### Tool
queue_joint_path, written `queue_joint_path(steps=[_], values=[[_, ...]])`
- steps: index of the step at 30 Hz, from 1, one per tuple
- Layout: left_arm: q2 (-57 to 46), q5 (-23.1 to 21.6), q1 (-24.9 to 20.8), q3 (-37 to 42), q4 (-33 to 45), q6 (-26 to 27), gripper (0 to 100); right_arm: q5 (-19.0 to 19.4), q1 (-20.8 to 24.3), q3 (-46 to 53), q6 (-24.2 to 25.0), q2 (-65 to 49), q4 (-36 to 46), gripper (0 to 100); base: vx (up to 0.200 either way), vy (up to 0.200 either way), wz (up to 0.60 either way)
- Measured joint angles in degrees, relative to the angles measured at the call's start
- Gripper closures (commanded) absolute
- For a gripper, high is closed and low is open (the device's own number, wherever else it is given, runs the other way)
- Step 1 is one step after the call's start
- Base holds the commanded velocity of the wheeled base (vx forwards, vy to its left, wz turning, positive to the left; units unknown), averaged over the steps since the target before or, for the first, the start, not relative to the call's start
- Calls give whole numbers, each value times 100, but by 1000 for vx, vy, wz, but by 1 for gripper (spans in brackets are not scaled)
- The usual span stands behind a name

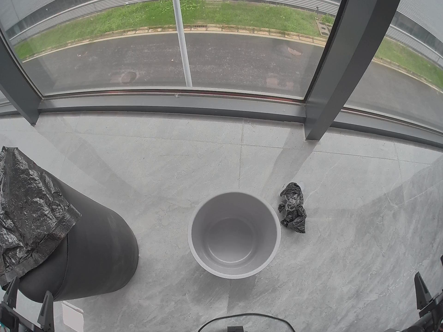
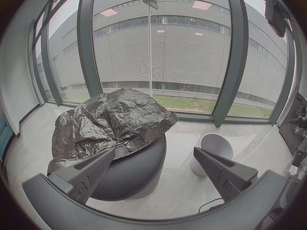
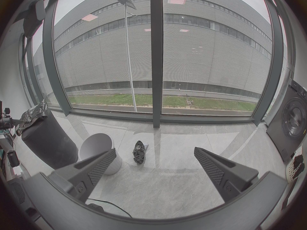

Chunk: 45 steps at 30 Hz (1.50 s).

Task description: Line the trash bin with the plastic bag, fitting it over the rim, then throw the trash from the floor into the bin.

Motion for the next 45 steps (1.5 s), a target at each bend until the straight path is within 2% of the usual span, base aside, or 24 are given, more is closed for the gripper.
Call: queue_joint_path(steps=[6, 10, 14, 19, 22, 27, 32, 35, 38, 43, 45], values=[[22, 28, -16, -63, -35, -161, 0, 0, 0, 0, 0, 0, -5, 0, 0, 0, 0], [208, -2, -61, -574, 11, -216, 0, 21, 4, -135, 208, 6, -15, 0, 0, 0, 0], [479, -211, -116, -1086, 51, -38, 0, 162, 39, -839, 466, 166, 180, 0, 0, 0, 0], [783, -451, -162, -1370, 102, 407, 0, 384, 78, -1740, 512, 411, 310, 0, 0, 0, 0], [1028, -634, -195, -1527, 138, 1204, 0, 575, 118, -2015, 528, 563, 343, 0, 0, 0, 0], [1598, -913, -265, -1783, 149, 3007, 0, 1041, 183, -2068, 534, 909, 332, 0, 0, 0, 0], [2282, -907, -302, -2002, 140, 4565, 0, 1351, 235, -2136, 547, 1521, 213, 0, 0, 0, 0], [2731, -746, -317, -2115, 93, 5140, 0, 1460, 260, -2161, 564, 1966, 6, 0, 0, 0, 0], [3209, -538, -328, -2205, -102, 5460, 0, 1517, 282, -2167, 613, 2360, -267, 0, 0, 0, 0], [3914, 216, -380, -2244, -863, 6049, 0, 1564, 297, -2092, 708, 2878, -707, 0, 0, 0, 0], [4136, 372, -471, -2227, -1101, 6155, 0, 1577, 304, -2004, 725, 3024, -863, 0, 0, 0, 0]])
